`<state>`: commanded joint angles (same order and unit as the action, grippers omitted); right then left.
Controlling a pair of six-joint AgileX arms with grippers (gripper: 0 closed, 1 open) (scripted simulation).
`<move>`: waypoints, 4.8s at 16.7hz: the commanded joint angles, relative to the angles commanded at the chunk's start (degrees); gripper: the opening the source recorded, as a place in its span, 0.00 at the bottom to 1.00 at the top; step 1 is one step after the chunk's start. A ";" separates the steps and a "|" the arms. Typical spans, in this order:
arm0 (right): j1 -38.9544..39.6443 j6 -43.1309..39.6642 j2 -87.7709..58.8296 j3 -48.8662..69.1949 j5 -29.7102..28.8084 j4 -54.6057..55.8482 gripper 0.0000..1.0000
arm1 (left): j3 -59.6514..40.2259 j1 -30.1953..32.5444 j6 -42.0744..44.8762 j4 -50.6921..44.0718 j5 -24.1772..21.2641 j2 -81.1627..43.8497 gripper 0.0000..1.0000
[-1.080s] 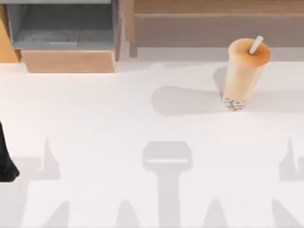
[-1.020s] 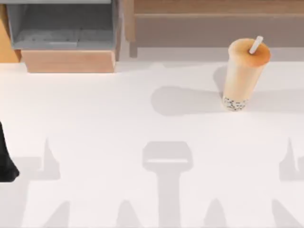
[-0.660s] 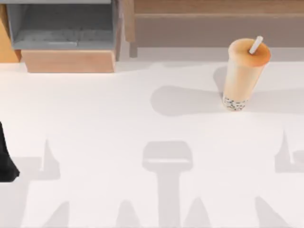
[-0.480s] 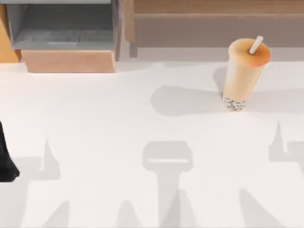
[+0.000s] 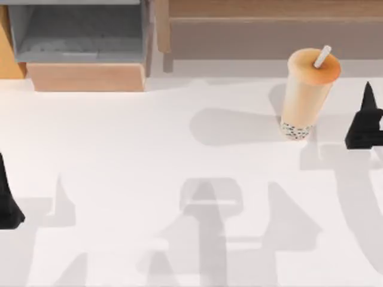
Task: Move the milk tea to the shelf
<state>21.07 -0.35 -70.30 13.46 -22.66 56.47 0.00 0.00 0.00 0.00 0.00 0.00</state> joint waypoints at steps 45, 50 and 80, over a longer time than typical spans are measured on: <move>5.72 0.56 -54.59 26.37 -6.48 28.27 0.10 | 0.00 0.00 0.00 0.00 0.00 0.00 1.00; 5.72 0.56 -54.59 26.37 -6.48 28.27 0.00 | 0.00 0.00 0.00 0.00 0.00 0.00 1.00; -29.20 3.22 -33.60 36.64 9.09 -24.11 0.00 | 0.00 0.00 0.00 0.00 0.00 0.00 1.00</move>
<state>-8.13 2.87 -103.90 50.10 -13.57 32.36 0.00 0.00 0.00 0.00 0.00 0.00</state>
